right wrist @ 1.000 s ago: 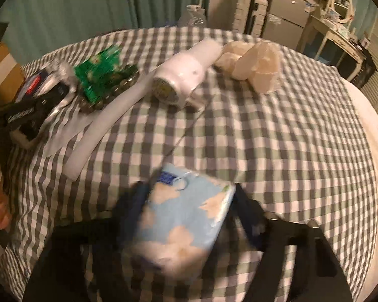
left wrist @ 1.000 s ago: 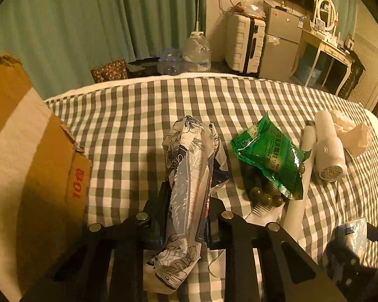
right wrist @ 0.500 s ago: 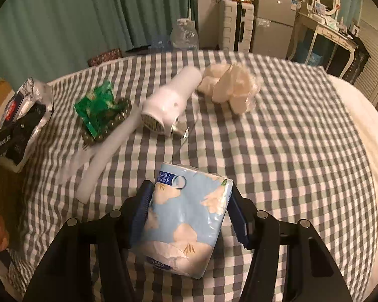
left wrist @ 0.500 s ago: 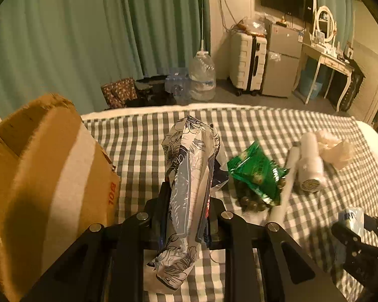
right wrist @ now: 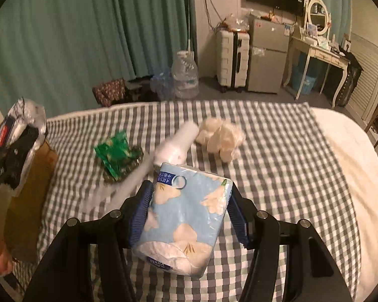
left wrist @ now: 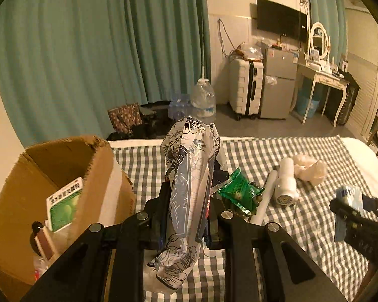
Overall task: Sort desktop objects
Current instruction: 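Lift and carry the wipe pack with left tool while right carries tissue pack toward box, then lower into the box and open left tool while right releases the tissue pack, then move both tools out of the cardboard box back over the bed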
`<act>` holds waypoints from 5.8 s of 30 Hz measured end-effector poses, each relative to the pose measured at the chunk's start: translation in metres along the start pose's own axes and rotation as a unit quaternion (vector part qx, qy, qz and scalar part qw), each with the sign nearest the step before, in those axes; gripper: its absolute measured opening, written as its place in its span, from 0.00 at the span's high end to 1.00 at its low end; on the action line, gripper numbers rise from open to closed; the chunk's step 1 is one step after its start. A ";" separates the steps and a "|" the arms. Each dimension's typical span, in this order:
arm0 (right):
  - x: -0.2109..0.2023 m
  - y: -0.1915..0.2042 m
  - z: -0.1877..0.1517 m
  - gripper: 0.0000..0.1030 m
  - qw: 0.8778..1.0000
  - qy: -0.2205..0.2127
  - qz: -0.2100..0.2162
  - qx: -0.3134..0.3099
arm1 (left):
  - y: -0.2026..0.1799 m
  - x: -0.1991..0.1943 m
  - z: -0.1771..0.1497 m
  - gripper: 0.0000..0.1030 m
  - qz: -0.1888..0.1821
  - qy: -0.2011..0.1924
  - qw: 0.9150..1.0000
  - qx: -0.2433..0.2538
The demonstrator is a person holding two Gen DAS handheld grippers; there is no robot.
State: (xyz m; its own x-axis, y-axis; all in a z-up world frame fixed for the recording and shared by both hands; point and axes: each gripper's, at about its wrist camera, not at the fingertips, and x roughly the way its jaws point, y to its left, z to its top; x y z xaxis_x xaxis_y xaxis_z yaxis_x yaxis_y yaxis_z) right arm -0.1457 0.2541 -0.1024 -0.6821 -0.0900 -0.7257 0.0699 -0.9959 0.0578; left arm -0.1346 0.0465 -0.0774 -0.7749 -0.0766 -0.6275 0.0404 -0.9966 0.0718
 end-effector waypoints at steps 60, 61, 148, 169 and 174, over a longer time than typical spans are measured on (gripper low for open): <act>-0.102 0.117 0.057 0.44 0.987 -0.144 0.063 -0.035 | 0.113 -0.113 0.020 0.79 0.074 -0.096 0.992 -0.043; -0.103 0.121 0.058 0.44 0.987 -0.145 0.065 -0.038 | 0.118 -0.115 0.020 0.79 0.076 -0.096 0.991 -0.045; -0.049 0.244 0.062 0.43 0.978 -0.073 0.141 -0.136 | 0.242 -0.056 -0.003 0.16 0.096 0.004 0.987 -0.130; -0.108 0.133 0.078 0.11 0.983 -0.139 0.079 -0.094 | 0.169 -0.123 0.025 0.00 0.087 -0.147 0.979 -0.115; -0.123 0.104 0.079 0.03 0.981 -0.161 0.063 -0.089 | 0.153 -0.132 0.030 0.00 0.098 -0.166 0.976 -0.102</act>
State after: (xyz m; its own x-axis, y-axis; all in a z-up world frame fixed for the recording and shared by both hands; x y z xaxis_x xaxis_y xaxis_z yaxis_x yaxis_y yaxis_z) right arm -0.1124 0.1609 0.0473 -0.8528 -0.2397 -0.4639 0.2749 -0.9614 -0.0085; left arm -0.0452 -0.0946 0.0397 -0.8995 -0.2866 -0.3298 0.3075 -0.9515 -0.0119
